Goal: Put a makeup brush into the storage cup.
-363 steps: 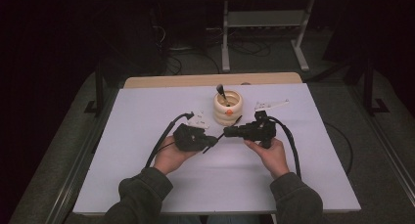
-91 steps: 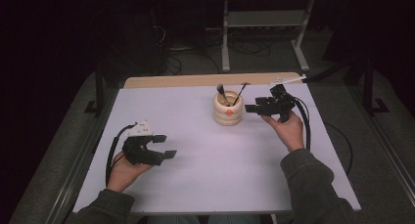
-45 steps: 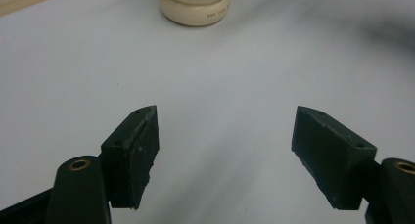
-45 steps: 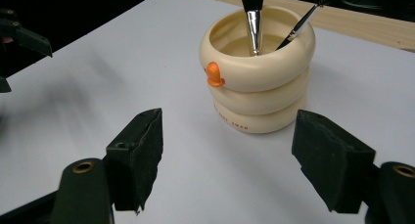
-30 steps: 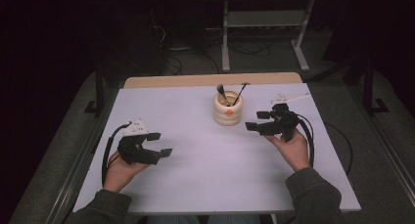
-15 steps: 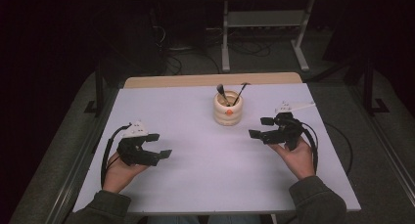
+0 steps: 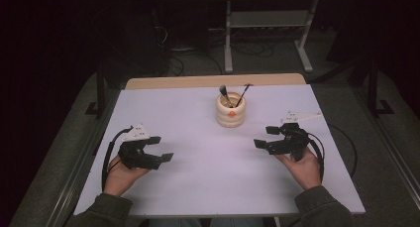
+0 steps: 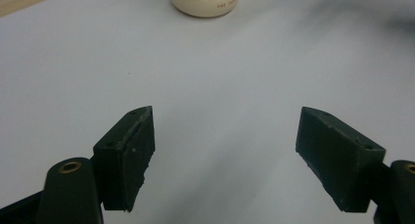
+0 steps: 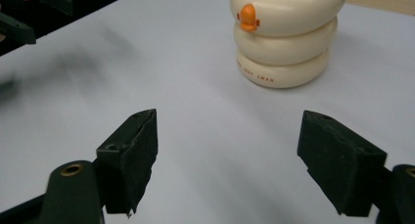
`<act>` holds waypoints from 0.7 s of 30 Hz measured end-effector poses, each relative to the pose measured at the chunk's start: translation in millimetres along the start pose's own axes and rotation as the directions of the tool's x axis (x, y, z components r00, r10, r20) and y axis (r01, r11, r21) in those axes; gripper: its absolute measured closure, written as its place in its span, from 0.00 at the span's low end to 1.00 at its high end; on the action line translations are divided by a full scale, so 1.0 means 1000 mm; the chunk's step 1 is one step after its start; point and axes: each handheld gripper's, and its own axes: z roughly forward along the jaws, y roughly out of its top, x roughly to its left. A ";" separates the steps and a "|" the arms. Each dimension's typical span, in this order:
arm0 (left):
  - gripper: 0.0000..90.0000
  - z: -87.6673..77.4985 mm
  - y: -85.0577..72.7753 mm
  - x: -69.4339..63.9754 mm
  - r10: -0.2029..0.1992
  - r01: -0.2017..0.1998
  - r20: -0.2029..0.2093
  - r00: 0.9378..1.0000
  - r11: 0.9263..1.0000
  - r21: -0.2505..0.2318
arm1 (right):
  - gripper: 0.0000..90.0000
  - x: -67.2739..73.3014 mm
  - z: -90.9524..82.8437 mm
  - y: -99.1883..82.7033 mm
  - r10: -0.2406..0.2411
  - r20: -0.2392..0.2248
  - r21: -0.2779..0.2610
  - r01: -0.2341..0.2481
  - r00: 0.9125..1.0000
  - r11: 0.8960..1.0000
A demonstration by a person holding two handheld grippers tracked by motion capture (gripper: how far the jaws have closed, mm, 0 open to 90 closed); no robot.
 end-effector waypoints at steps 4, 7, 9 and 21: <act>0.25 0.001 -0.001 -0.001 -0.007 0.007 0.005 1.000 1.000 0.001 | 0.24 0.002 -0.001 -0.004 -0.001 0.004 0.001 0.001 1.000 1.000; 0.25 0.001 -0.003 -0.002 0.002 -0.002 0.005 1.000 1.000 0.008 | 0.24 0.001 -0.001 -0.009 -0.001 0.005 0.002 0.001 1.000 1.000; 0.25 0.001 -0.004 -0.002 -0.003 0.003 0.008 1.000 1.000 0.010 | 0.24 0.001 -0.002 -0.012 -0.002 0.006 0.002 0.002 1.000 1.000; 0.25 0.000 -0.016 -0.005 -0.008 0.007 0.018 1.000 1.000 0.024 | 0.23 0.005 -0.004 -0.024 -0.004 0.018 0.004 0.004 1.000 1.000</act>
